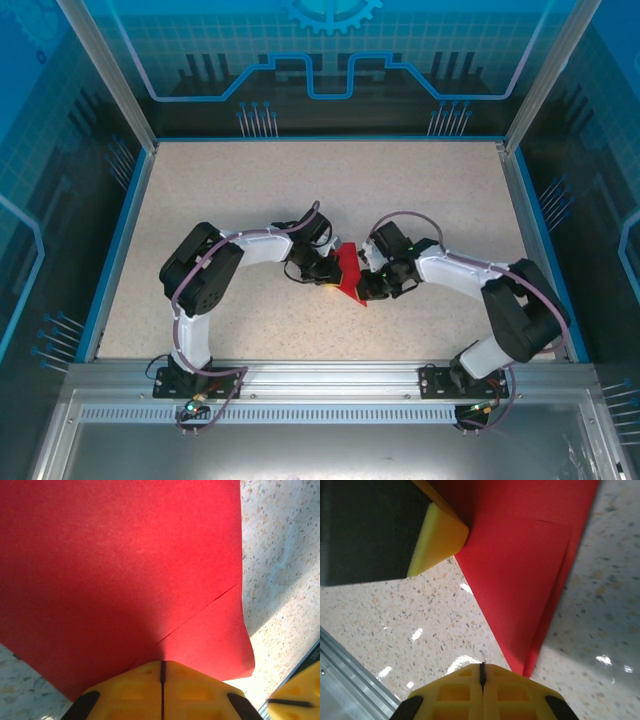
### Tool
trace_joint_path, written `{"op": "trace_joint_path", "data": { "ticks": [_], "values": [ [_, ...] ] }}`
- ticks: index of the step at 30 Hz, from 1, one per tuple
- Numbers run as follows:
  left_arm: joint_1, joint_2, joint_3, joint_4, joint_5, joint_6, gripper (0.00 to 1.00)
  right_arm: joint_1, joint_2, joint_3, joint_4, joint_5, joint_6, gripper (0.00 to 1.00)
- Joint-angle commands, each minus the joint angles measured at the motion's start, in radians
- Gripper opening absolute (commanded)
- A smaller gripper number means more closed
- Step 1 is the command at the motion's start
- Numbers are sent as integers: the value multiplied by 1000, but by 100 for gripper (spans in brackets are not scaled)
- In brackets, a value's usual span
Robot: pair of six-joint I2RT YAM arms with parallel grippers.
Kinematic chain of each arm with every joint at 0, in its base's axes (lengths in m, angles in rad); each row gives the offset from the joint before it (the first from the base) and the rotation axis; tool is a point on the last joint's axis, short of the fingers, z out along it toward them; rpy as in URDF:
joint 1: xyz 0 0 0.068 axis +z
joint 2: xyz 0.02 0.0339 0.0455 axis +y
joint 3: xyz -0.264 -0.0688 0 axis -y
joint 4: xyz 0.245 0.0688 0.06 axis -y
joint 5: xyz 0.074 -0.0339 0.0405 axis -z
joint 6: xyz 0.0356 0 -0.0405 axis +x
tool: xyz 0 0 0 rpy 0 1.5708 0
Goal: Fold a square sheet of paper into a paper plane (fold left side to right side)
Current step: Third fold the triangle at the center of the table.
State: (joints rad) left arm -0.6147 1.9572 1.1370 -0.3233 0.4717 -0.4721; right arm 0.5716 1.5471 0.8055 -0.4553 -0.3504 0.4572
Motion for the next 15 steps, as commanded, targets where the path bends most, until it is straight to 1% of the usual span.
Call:
{"op": "trace_joint_path", "data": {
  "ticks": [1, 4, 9, 14, 15],
  "values": [
    [-6, 34, -7, -61, -82, -4, 7, 17, 55, 21, 28, 4, 40, 0],
    [-5, 31, -3, -58, -78, -2, 7, 15, 100, 12, 24, 35, 50, 0],
    [-5, 18, 15, -70, -77, 8, 7, 1, 122, -50, 71, 60, 82, 0],
    [-6, -6, 29, -65, -68, 13, 8, -41, 133, -125, 130, 18, 96, 0],
    [-6, -16, 29, -57, -60, 13, 10, -50, 135, -138, 139, 9, 98, 0]
  ]
}}
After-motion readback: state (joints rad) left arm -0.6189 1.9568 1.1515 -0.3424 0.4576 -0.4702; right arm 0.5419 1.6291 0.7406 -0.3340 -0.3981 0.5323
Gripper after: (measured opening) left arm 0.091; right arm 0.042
